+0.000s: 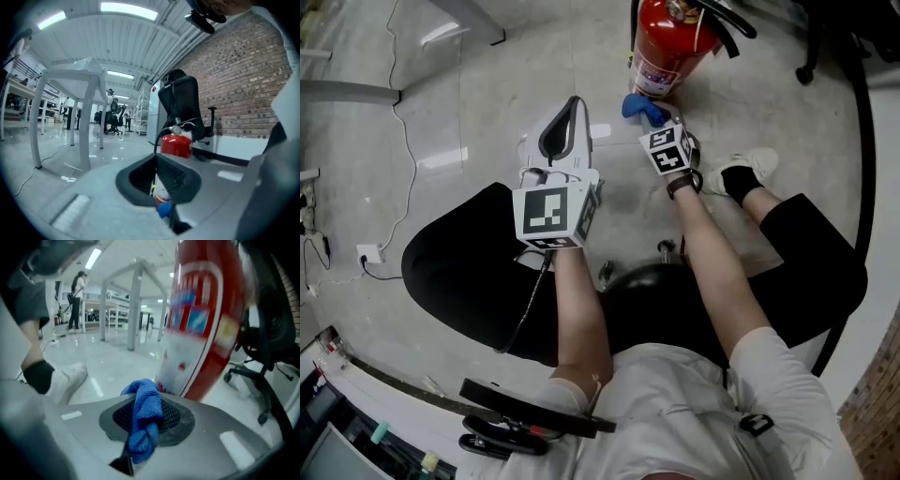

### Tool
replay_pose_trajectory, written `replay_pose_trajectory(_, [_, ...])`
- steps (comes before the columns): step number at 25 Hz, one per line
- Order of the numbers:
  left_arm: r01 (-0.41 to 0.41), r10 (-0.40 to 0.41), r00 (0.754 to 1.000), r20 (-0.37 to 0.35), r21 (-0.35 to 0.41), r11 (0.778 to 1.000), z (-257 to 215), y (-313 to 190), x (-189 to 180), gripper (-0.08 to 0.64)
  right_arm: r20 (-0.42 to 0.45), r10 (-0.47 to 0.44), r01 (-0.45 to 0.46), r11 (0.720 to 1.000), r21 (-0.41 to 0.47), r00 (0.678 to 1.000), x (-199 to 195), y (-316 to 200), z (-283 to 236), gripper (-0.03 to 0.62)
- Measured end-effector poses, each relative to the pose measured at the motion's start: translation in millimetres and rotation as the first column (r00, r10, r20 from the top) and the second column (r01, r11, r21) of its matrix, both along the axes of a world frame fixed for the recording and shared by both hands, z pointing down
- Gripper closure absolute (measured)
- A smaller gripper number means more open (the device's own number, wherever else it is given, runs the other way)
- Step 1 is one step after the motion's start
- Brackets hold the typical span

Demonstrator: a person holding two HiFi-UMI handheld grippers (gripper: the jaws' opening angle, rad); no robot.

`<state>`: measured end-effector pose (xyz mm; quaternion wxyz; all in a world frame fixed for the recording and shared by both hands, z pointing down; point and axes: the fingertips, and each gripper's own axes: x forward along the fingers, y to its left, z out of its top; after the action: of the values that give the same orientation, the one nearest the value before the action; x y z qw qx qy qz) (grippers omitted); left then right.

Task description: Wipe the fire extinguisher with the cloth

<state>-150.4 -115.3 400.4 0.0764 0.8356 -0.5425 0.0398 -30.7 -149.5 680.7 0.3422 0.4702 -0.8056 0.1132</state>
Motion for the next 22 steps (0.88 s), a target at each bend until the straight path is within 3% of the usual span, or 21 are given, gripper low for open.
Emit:
replay_pose_trajectory(2, [-0.034, 0.035, 0.999, -0.013, 0.029, 0.999, -9, 2, 16, 0.56, 0.138, 0.037, -0.059, 0.985, 0.162, 0.99, 1, 9, -74, 0.518])
replay_pose_trajectory(3, [-0.048, 0.049, 0.999, -0.023, 0.031, 0.998, -13, 4, 24, 0.56, 0.212, 0.045, -0.098, 0.964, 0.245, 0.976, 2, 14, -114, 0.518])
replay_pose_trajectory(6, [-0.065, 0.066, 0.997, -0.034, 0.029, 0.997, -22, 14, 39, 0.56, 0.317, 0.003, -0.165, 0.859, 0.485, 0.948, 16, 22, -227, 0.518])
replay_pose_trajectory(8, [-0.056, 0.057, 0.998, -0.015, 0.042, 0.998, -26, 19, 42, 0.56, 0.305, -0.018, -0.164, 0.813, 0.559, 0.952, 27, 16, -274, 0.518])
replay_pose_trajectory(13, [-0.05, 0.05, 0.998, -0.024, 0.03, 0.998, -28, 34, 62, 0.56, 0.134, -0.057, -0.038, 0.789, 0.613, 0.989, 34, -21, -297, 0.517])
replay_pose_trajectory(16, [-0.021, 0.02, 1.0, 0.01, 0.06, 0.998, -27, 29, 58, 0.56, 0.066, -0.128, 0.048, 0.725, 0.687, 0.99, 24, -21, -293, 0.517])
replay_pose_trajectory(17, [-0.014, 0.012, 1.0, 0.027, 0.066, 0.998, -27, 23, 55, 0.56, 0.026, -0.157, 0.097, 0.722, 0.685, 0.987, 19, -18, -283, 0.518])
replay_pose_trajectory(18, [-0.01, 0.008, 0.999, 0.037, 0.061, 0.998, -26, 17, 52, 0.56, -0.022, -0.182, 0.152, 0.739, 0.657, 0.983, 13, -16, -264, 0.518])
replay_pose_trajectory(22, [0.03, -0.031, 0.999, 0.024, 0.044, 0.999, -29, -12, 52, 0.56, -0.102, -0.212, 0.235, 0.851, 0.47, 0.972, 0, -15, -146, 0.52])
